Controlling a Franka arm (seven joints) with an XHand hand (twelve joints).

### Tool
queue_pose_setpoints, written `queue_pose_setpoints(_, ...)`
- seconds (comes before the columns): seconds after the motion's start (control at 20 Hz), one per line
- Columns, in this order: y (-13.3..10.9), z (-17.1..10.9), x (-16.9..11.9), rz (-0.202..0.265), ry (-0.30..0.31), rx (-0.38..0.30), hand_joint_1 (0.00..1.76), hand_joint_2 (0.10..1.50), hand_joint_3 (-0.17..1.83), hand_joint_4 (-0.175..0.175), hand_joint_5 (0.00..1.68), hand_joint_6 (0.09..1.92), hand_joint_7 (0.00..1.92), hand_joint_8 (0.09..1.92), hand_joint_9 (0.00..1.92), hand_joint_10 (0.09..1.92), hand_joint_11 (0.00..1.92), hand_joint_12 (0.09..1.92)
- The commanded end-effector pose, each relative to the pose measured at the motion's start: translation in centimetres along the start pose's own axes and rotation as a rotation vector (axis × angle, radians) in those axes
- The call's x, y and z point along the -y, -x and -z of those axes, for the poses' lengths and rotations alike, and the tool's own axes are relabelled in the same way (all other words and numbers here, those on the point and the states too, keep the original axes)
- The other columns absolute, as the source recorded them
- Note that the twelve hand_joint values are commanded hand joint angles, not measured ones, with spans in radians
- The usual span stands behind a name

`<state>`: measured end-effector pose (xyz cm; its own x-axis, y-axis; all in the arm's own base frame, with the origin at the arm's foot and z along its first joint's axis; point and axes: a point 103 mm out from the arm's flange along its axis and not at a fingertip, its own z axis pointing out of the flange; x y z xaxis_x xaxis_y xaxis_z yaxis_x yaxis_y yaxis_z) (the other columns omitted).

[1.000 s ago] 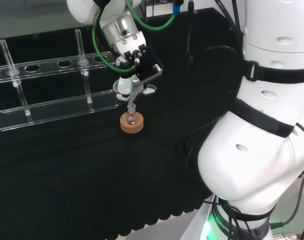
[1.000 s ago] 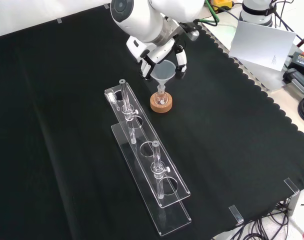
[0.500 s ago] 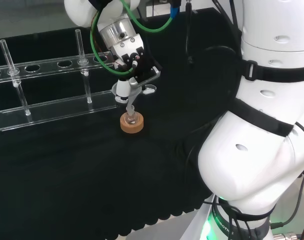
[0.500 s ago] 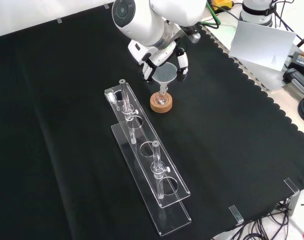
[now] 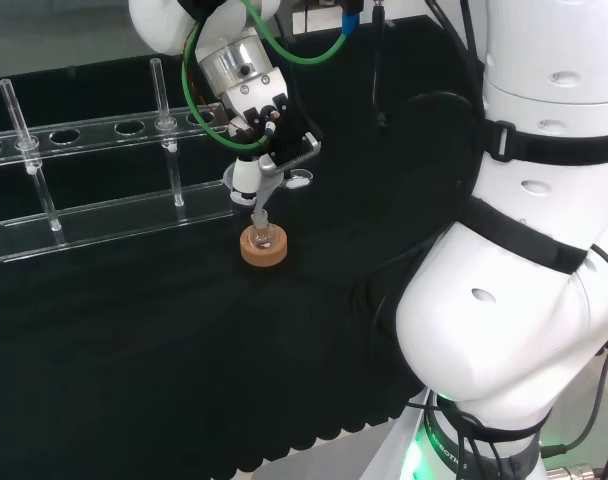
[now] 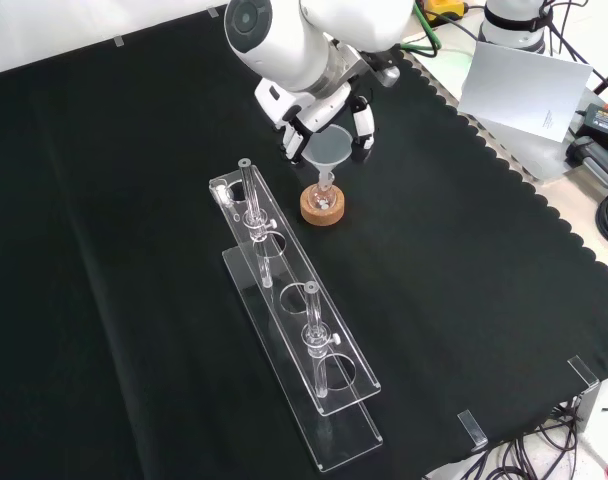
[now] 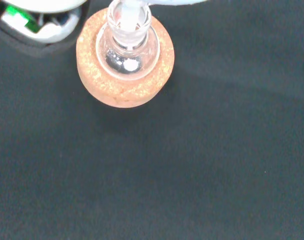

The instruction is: Place the funnel on the round-bottom flask.

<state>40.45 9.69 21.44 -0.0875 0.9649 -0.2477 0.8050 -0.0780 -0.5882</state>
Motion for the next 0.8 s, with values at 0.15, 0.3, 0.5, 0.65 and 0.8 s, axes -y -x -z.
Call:
queue_pose_setpoints(0.15, 0.48, 0.2, -0.3, -0.001, 0.003, 0.002, 0.93, 0.71, 0.61, -0.049, 0.81, 0.88, 0.73, 0.9, 1.14, 0.57, 0.73, 1.14)
queue_pose_setpoints(0.3, 0.59, 0.14, -0.4, -0.003, 0.006, 0.006, 0.93, 0.71, 0.61, -0.049, 0.81, 0.88, 0.73, 0.9, 1.14, 0.57, 0.73, 1.14)
queue_pose_setpoints(0.5, 0.81, 0.04, -0.42, -0.006, 0.006, 0.003, 0.93, 0.71, 0.61, -0.05, 0.81, 0.88, 0.73, 0.9, 1.14, 0.57, 0.73, 1.14)
queue_pose_setpoints(0.65, 0.77, 0.01, -0.53, -0.005, -0.005, -0.005, 0.93, 0.71, 0.61, -0.05, 0.81, 0.88, 0.73, 0.9, 1.14, 0.57, 0.73, 1.14)
queue_pose_setpoints(0.8, 1.18, -0.21, -0.59, 0.002, -0.002, -0.017, 0.93, 0.71, 0.61, -0.05, 0.81, 0.88, 0.73, 0.9, 1.14, 0.57, 0.73, 1.14)
